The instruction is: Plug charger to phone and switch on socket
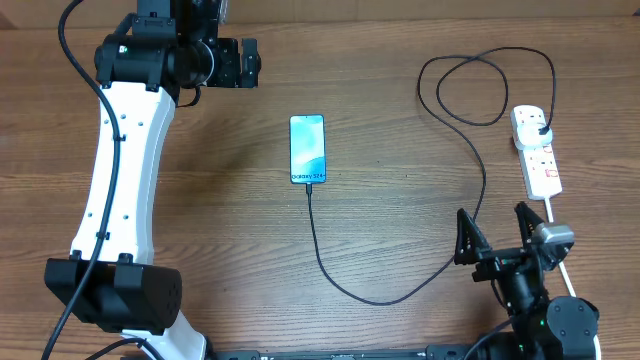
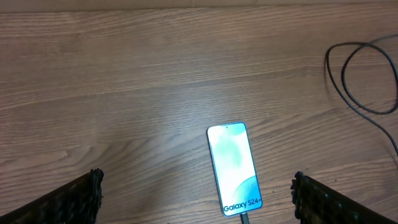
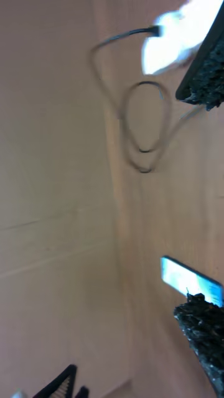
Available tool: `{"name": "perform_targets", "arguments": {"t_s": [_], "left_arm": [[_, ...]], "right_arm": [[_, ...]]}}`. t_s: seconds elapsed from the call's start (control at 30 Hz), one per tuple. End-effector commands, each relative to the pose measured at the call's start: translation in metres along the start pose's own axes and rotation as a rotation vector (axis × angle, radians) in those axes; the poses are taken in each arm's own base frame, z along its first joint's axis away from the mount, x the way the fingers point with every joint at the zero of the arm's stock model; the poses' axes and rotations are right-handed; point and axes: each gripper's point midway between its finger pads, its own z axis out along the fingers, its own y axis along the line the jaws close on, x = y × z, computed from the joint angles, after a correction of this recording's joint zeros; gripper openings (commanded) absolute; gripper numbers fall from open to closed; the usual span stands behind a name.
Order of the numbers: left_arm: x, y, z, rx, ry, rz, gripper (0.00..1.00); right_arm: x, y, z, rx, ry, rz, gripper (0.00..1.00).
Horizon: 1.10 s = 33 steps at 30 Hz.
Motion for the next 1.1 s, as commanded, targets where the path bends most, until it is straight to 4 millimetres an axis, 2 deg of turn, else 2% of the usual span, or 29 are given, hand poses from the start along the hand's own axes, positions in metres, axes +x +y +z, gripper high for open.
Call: {"name": "perform_targets", "arguments": {"t_s": [0.0, 0.27, 0.63, 0.8, 0.9, 1.0, 1.07], "left_arm": [[0.001, 0.000, 0.000, -0.004, 0.001, 0.017, 1.00], [0.001, 0.000, 0.000, -0.004, 0.001, 0.017, 1.00], [0.001, 0.000, 0.000, -0.004, 0.001, 0.017, 1.00], [0.001, 0.000, 0.000, -0.004, 0.001, 0.017, 1.00], [0.001, 0.000, 0.000, -0.004, 0.001, 0.017, 1.00], [0.001, 0.000, 0.000, -0.004, 0.001, 0.017, 1.00], [0.001, 0.000, 0.000, -0.004, 0.001, 0.017, 1.00]], "right_arm": [[0.002, -0.001, 0.005, -0.003, -0.037, -0.059, 1.00], [0.004, -0.003, 0.017, -0.019, -0.132, -0.091, 1.00], [0.021, -0.008, 0.027, -0.031, -0.202, -0.110, 1.00], [0.029, -0.008, 0.028, -0.032, -0.170, -0.155, 1.00], [0.041, -0.011, 0.030, -0.024, -0.120, -0.150, 1.00], [0.061, -0.015, 0.032, -0.013, -0.036, -0.137, 1.00], [0.062, -0.017, 0.032, -0.003, -0.032, -0.137, 1.00]]}}
